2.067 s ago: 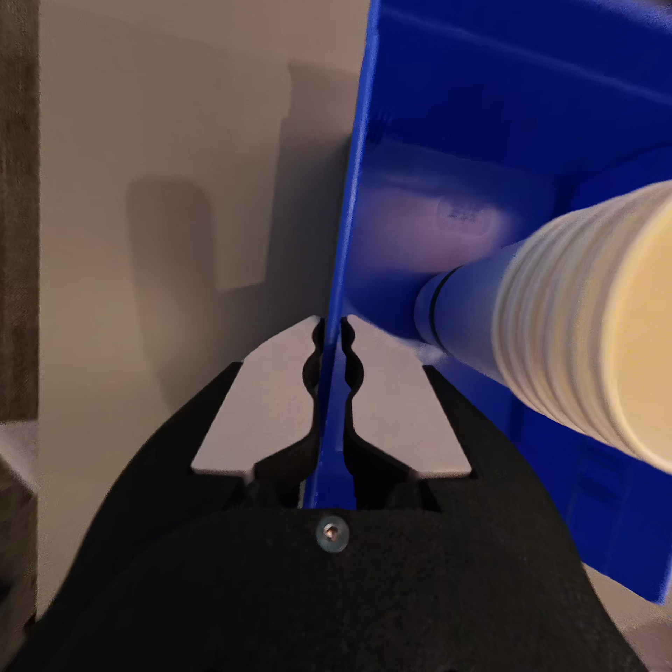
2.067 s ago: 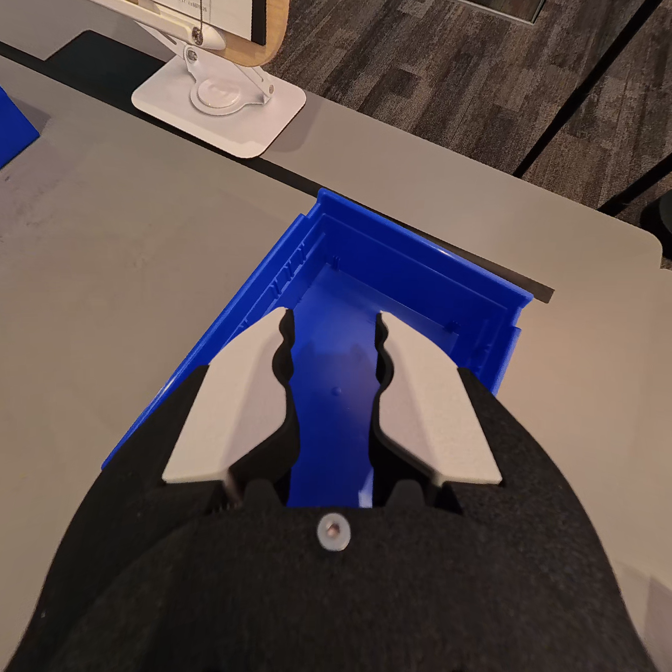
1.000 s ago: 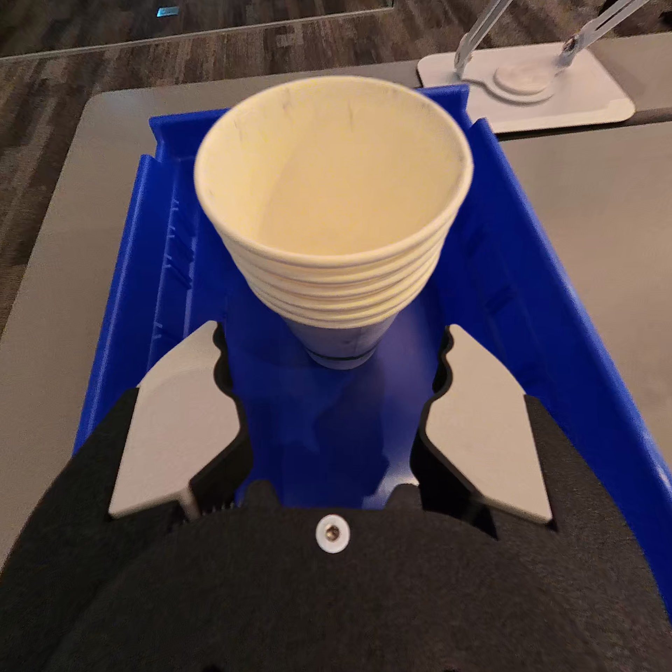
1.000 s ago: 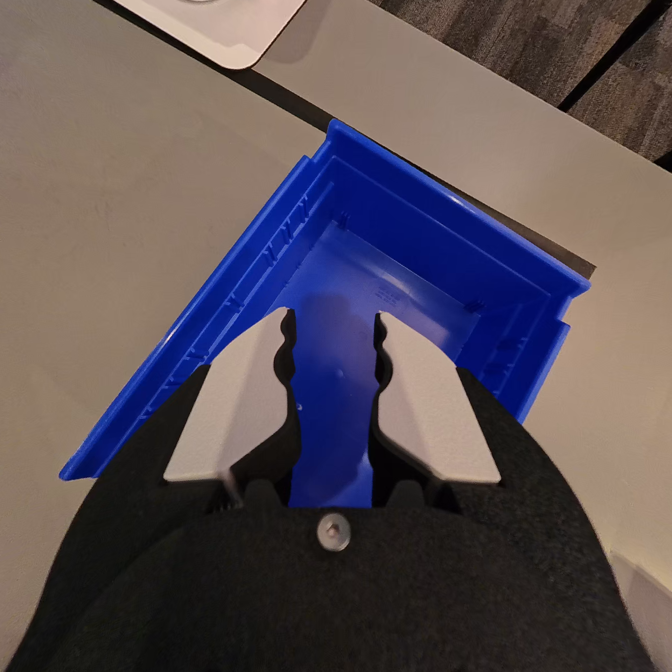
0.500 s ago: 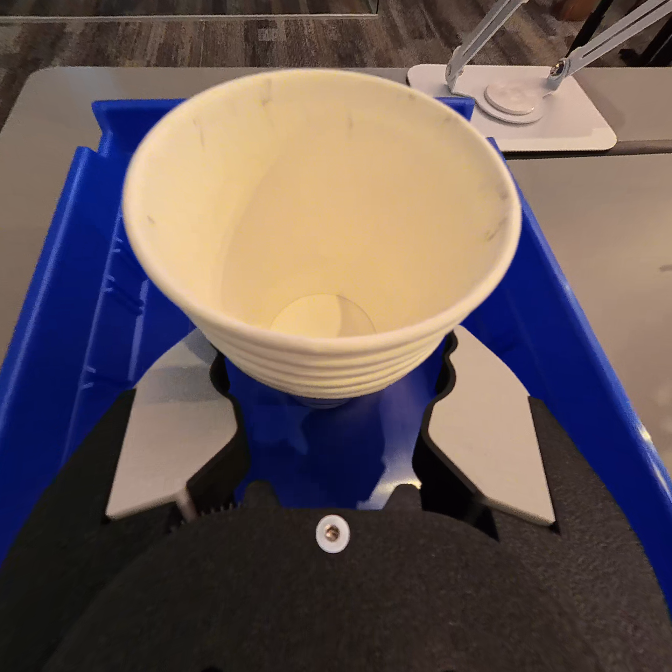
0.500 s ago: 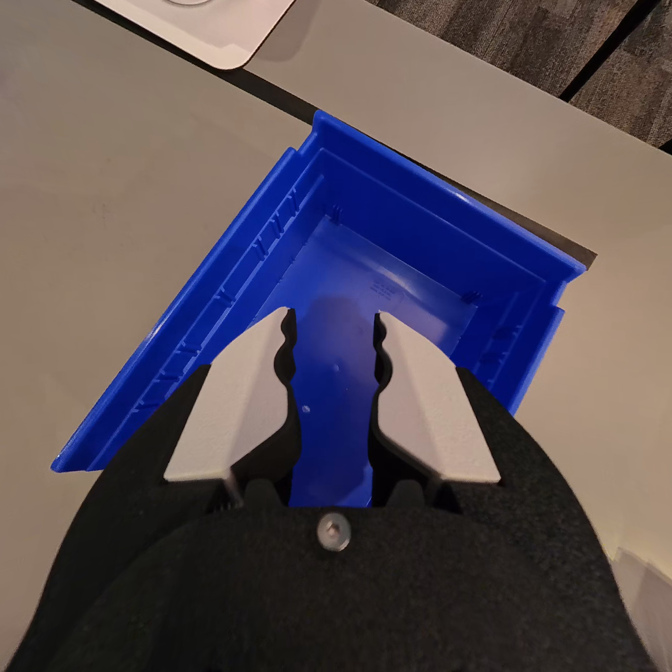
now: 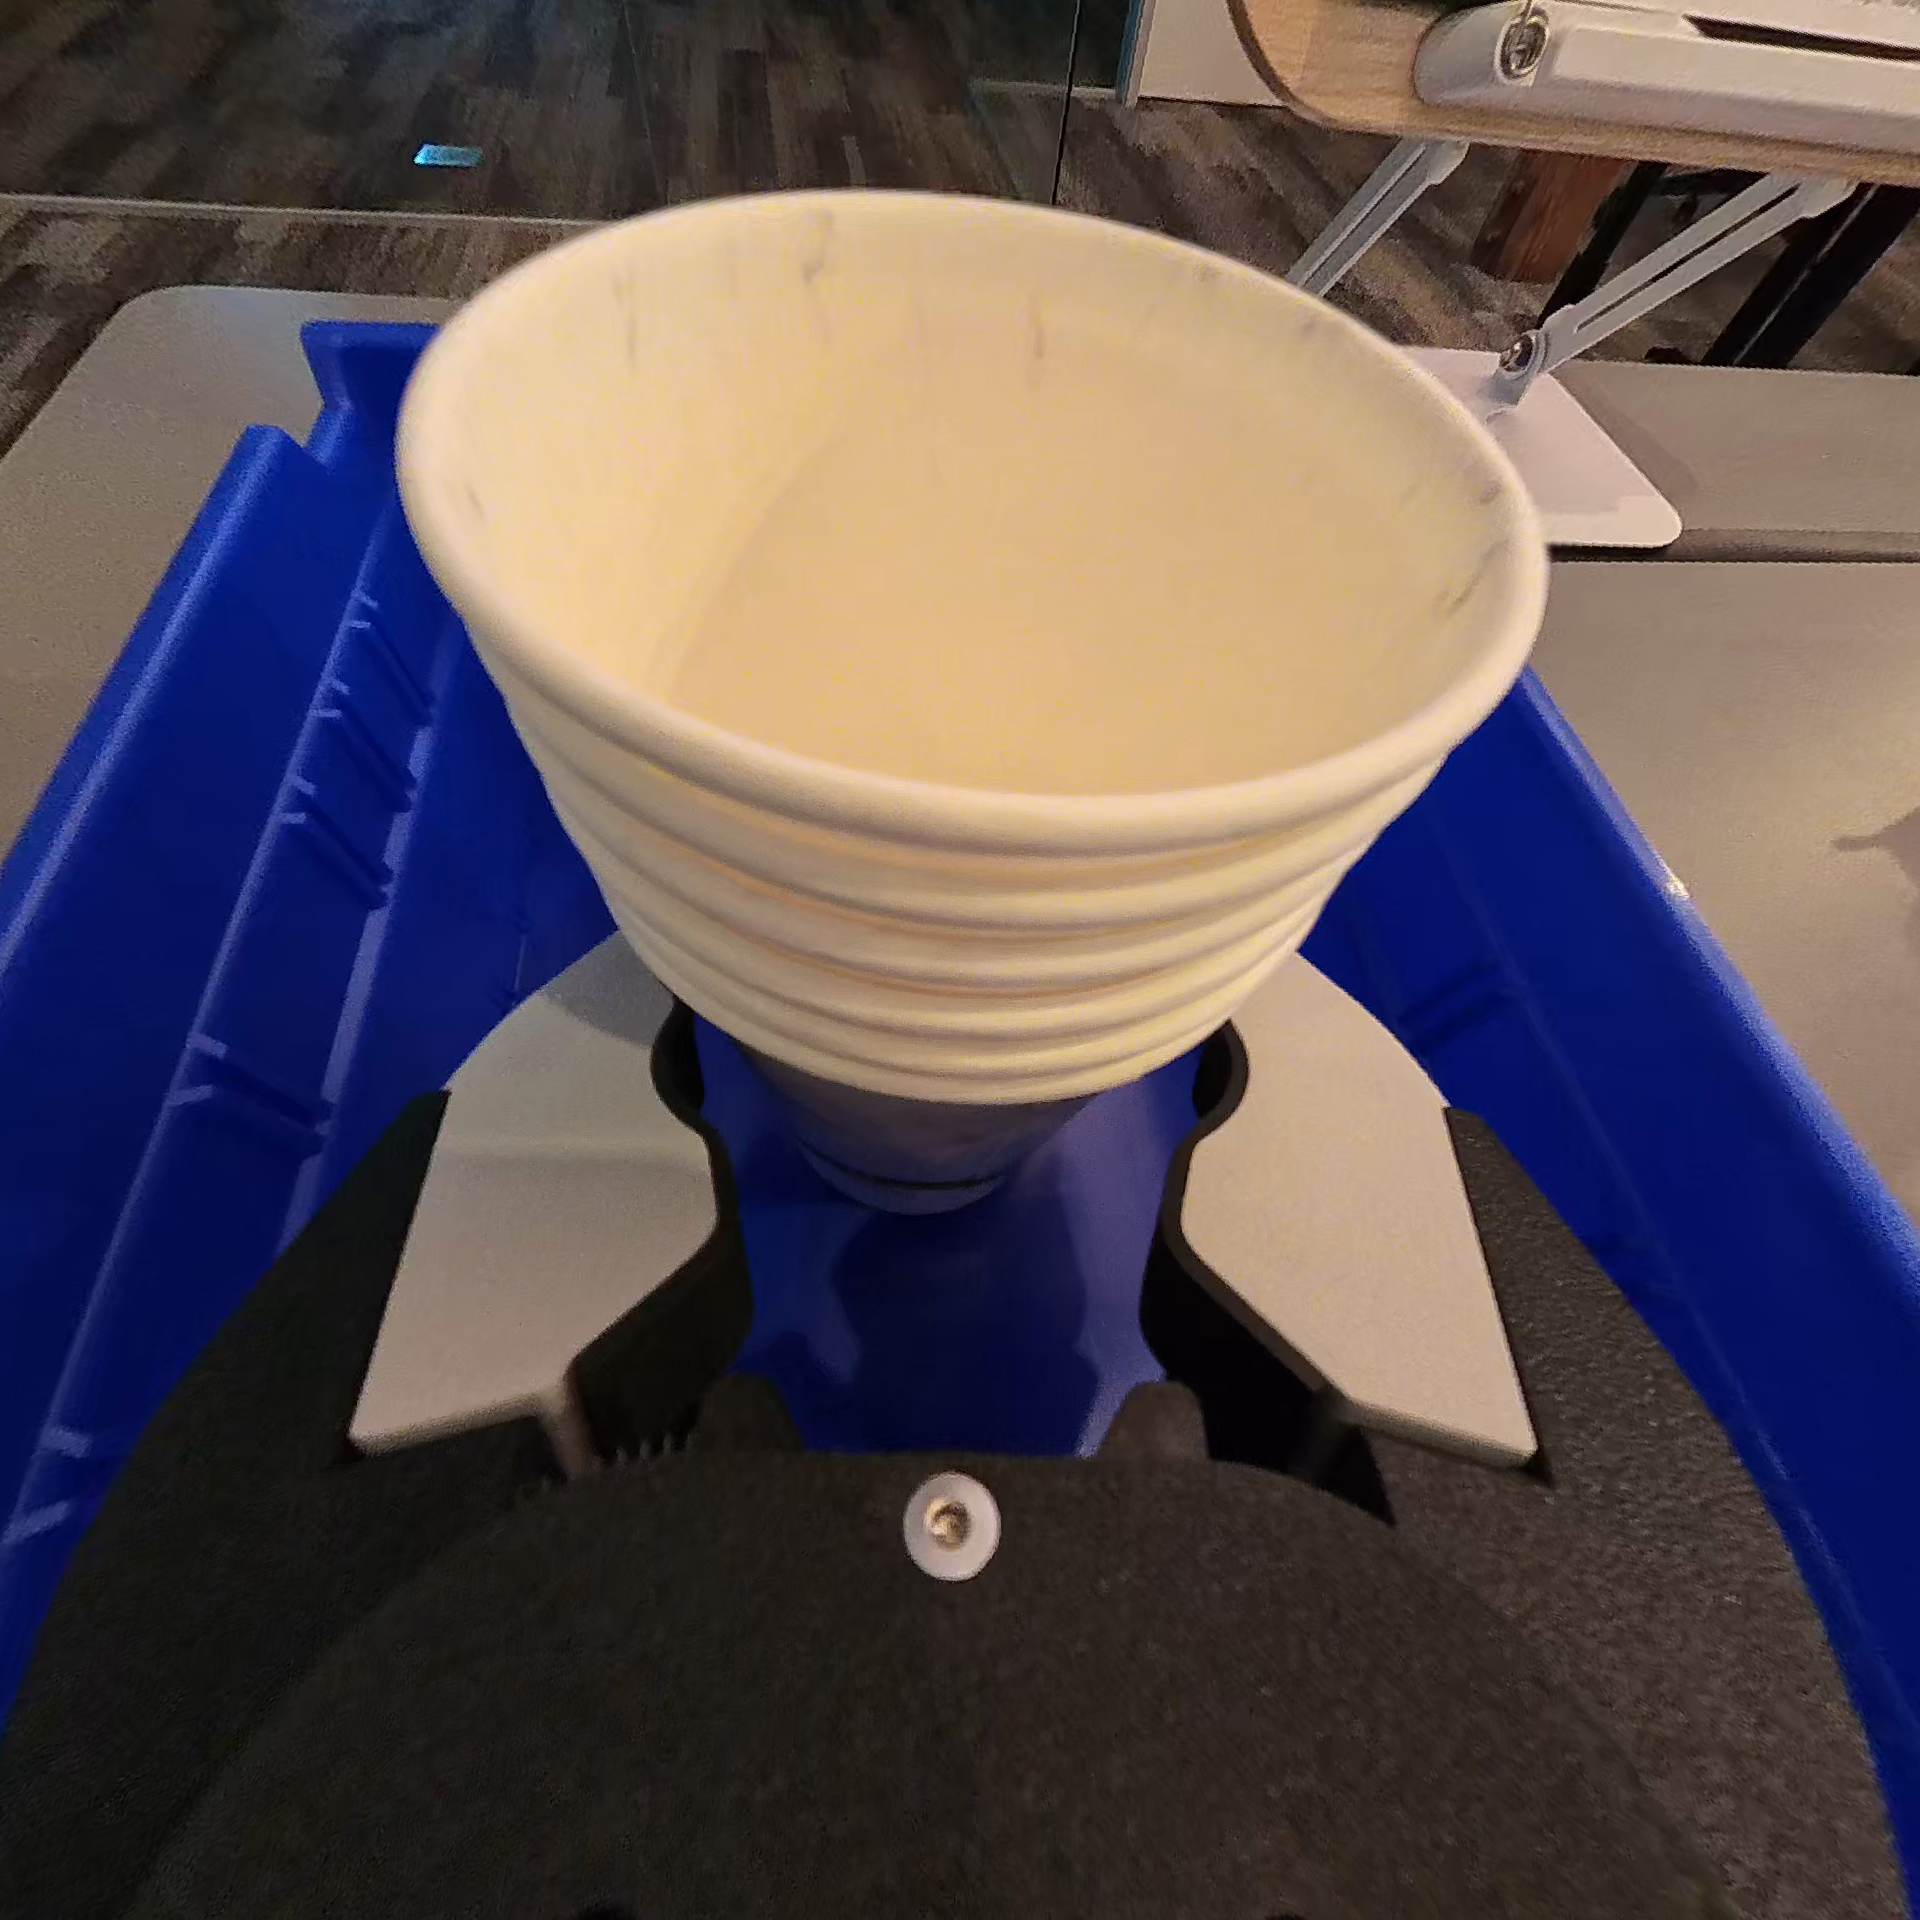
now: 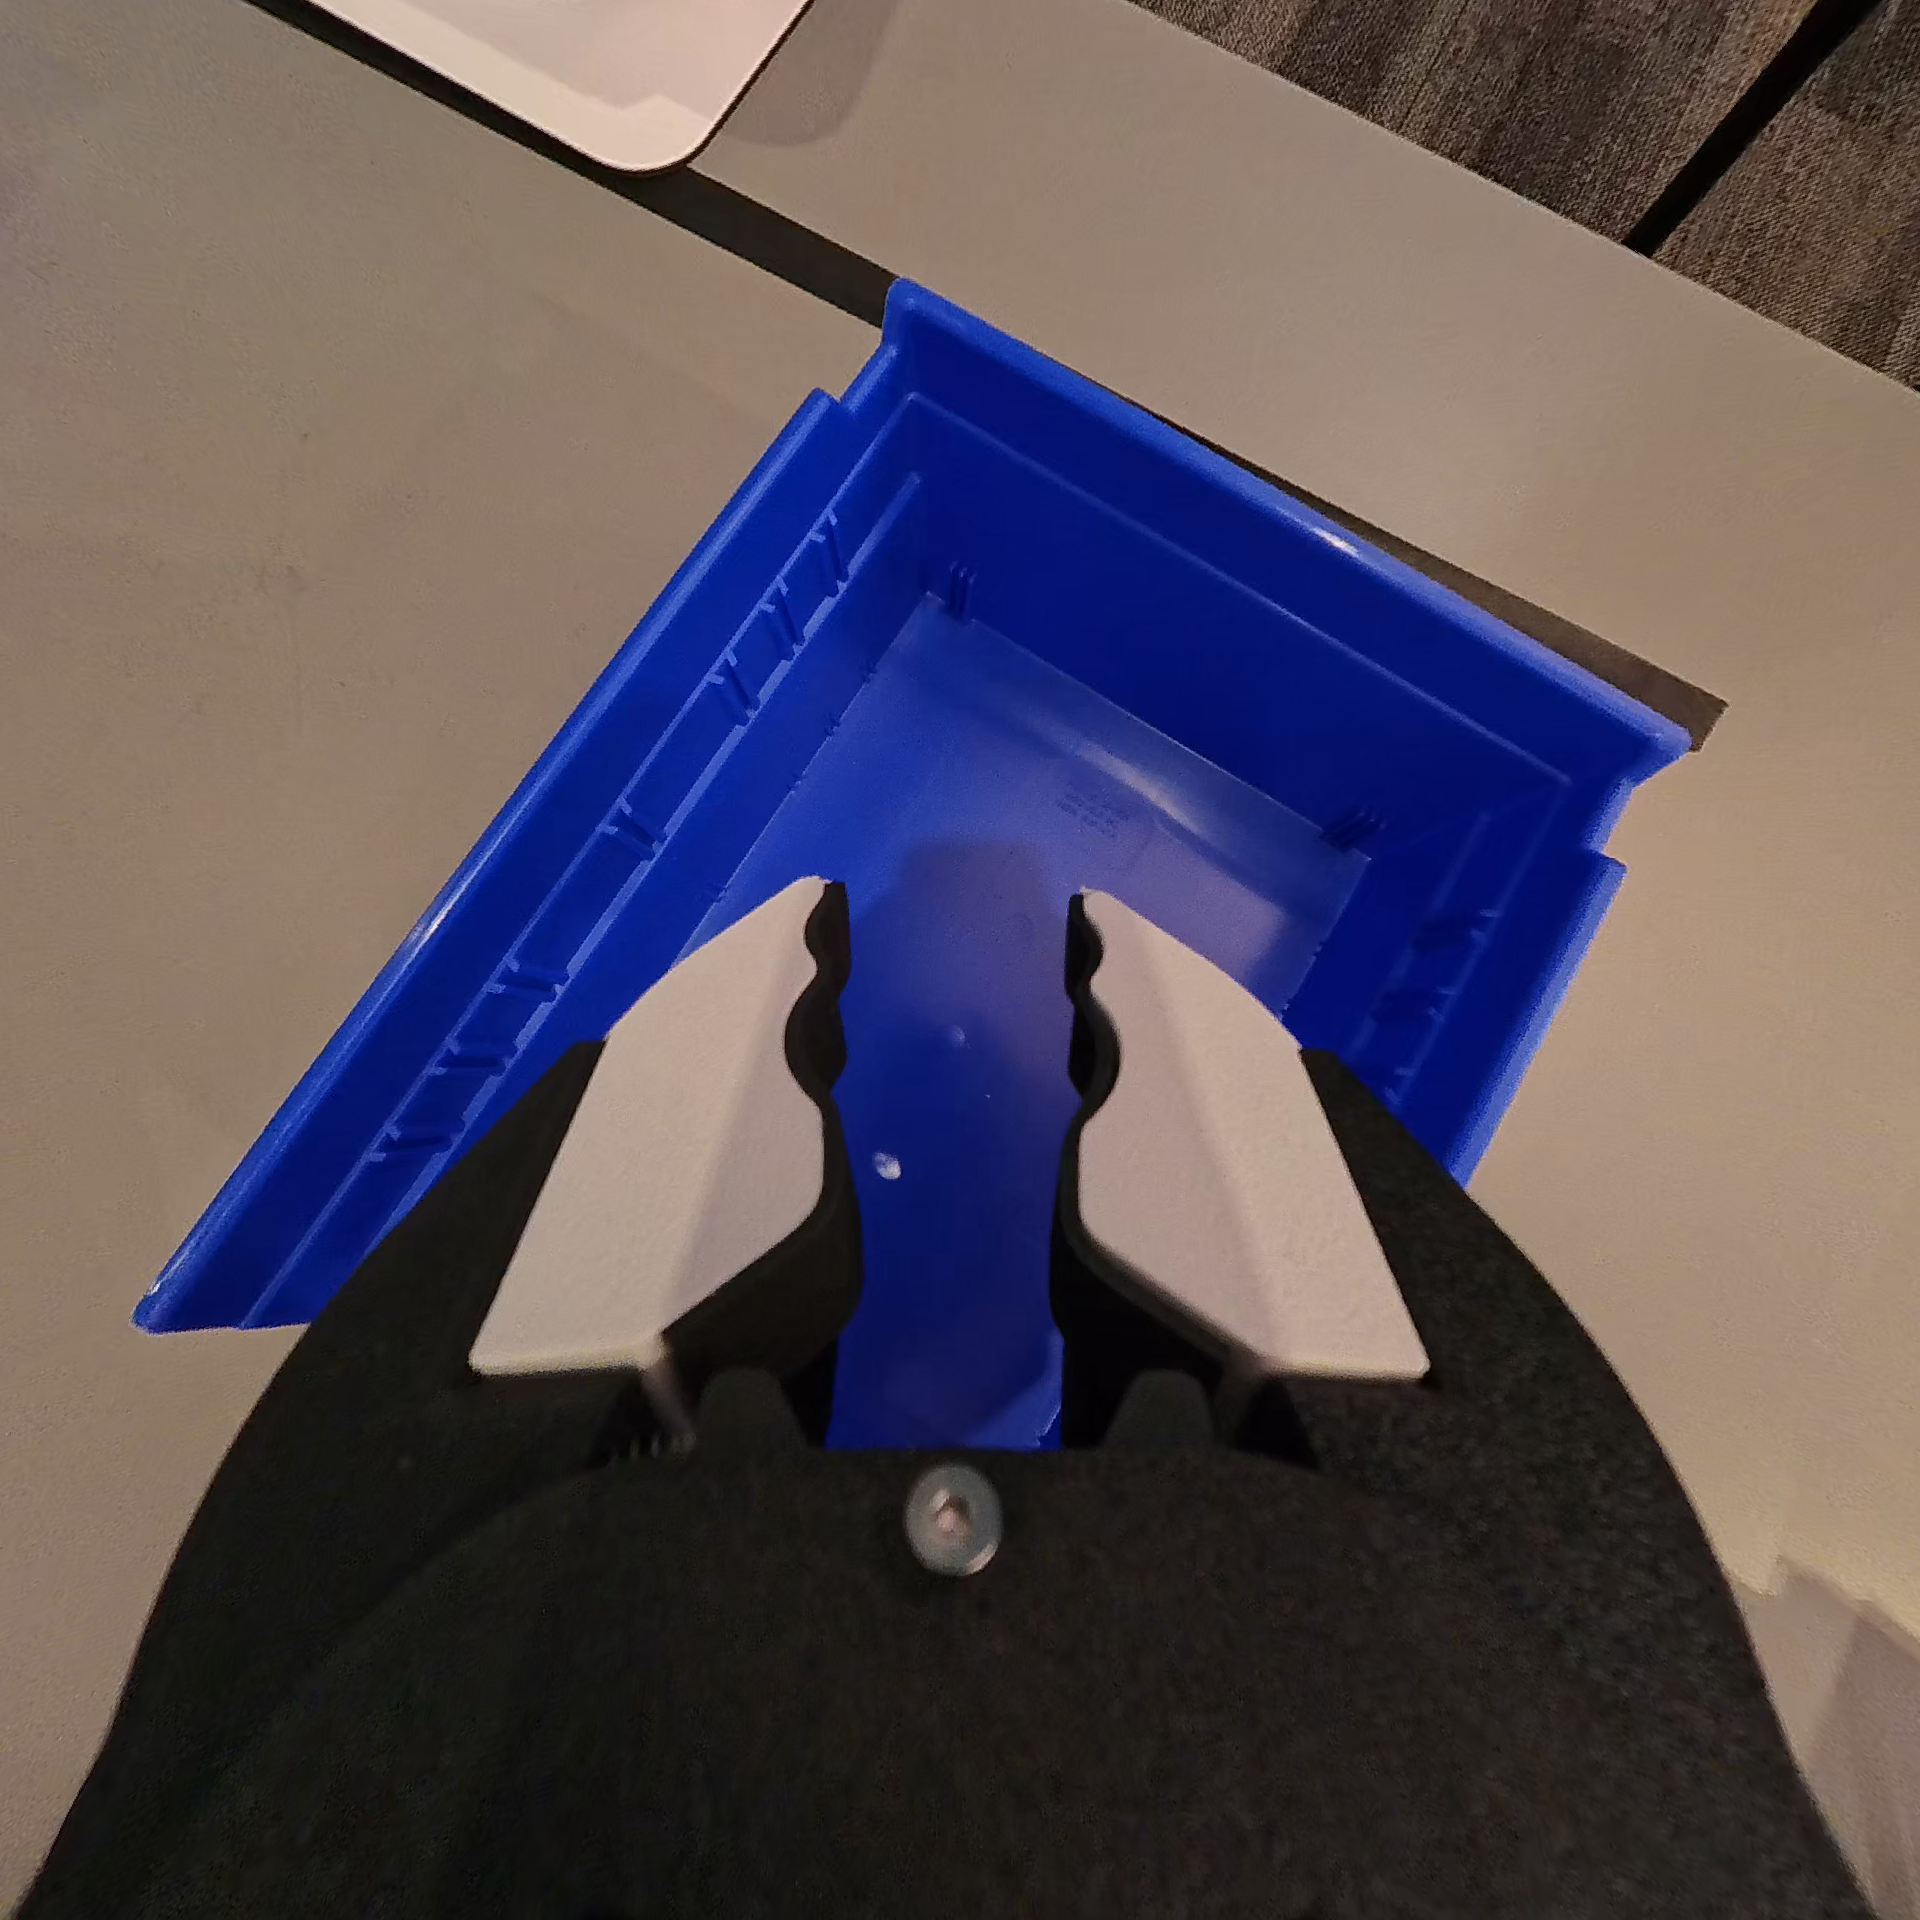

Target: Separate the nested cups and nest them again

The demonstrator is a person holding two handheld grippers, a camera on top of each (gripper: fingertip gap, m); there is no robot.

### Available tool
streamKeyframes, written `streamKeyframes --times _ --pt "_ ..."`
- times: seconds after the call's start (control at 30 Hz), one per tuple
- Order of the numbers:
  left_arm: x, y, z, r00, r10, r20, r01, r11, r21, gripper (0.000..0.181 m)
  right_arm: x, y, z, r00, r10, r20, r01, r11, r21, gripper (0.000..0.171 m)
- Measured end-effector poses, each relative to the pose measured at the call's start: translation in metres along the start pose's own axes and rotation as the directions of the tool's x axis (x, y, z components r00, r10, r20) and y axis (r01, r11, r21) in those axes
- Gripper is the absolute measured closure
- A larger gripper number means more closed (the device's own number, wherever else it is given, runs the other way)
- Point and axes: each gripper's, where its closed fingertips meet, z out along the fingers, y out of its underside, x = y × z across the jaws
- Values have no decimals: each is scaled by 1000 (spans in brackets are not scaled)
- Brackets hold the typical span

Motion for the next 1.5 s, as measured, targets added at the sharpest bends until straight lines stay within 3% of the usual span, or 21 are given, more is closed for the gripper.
streamKeyframes --times 1.03,1.23,1.5 --pt "4 -18 -2 995 -59 -77 66 993 96 89 0 13 8 1000 -12 11 13 997 -72 132" --pt "2 -43 -22 999 33 -12 -31 986 163 89 -1 14 9 1000 -13 12 14 997 -79 132" --pt "27 -104 -59 971 223 88 -237 950 205 89 -1 14 11 1000 -17 9 17 996 -88 132"
